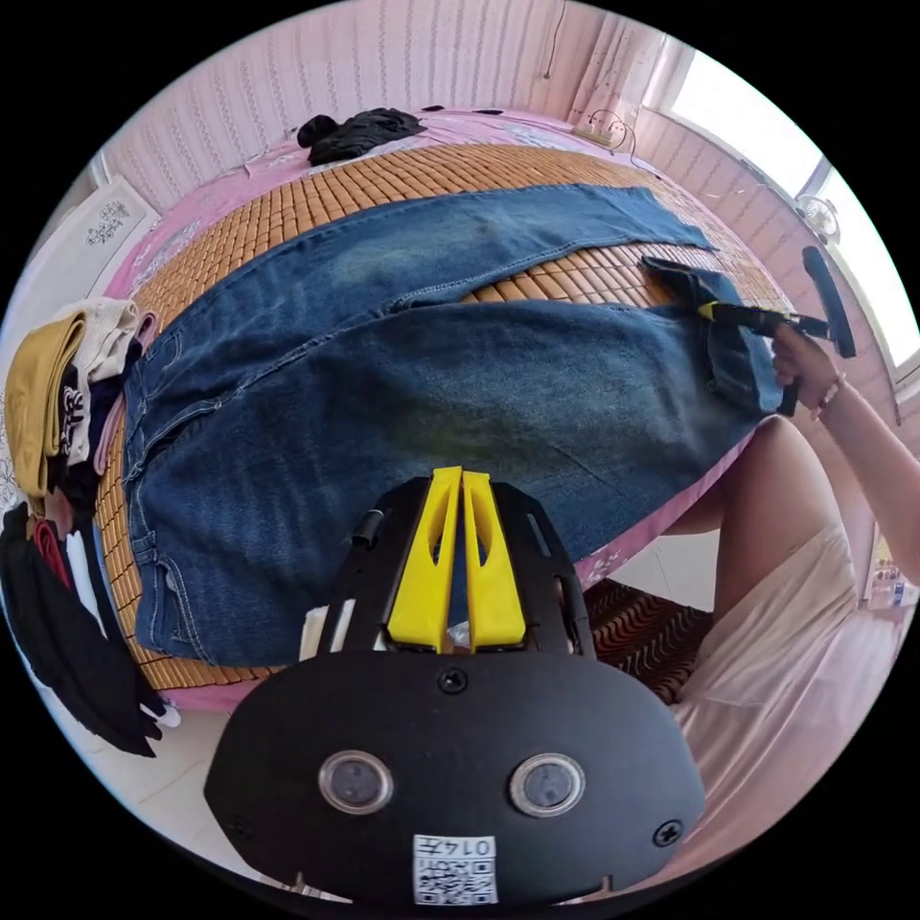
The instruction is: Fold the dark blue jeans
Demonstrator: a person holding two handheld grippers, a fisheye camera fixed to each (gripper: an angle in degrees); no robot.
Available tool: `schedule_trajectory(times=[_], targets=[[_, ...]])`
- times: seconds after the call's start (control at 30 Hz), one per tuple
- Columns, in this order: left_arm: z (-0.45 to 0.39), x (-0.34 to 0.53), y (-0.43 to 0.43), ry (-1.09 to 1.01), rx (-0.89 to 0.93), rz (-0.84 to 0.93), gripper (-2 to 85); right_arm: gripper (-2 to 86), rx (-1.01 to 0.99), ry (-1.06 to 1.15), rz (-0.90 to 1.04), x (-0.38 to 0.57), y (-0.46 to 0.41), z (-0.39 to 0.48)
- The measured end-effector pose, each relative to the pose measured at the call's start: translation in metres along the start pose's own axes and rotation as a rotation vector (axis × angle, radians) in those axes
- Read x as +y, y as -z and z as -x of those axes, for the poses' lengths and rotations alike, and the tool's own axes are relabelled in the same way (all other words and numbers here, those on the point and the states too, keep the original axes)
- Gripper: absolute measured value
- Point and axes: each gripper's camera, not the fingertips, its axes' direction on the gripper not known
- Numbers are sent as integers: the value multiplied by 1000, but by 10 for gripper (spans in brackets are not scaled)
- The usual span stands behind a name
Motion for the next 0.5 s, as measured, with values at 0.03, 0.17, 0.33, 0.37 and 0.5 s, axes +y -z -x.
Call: schedule_trajectory(times=[0.03,0.17,0.33,0.37,0.5], targets=[[-2,-1,0,-10,-7,2,-8,29,-105,-18,-104,3,31,-11],[-16,-11,4,-47,-23,17,-8,25,-334,-46,-514,30,161,-68],[-39,-29,41,-128,6,-103,-8,34,-116,-166,-660,71,238,-167],[-47,-36,48,-153,18,-128,-7,41,-30,-241,-629,80,240,-193],[-78,-66,52,-248,48,-144,-6,59,125,-422,-571,106,232,-238]])
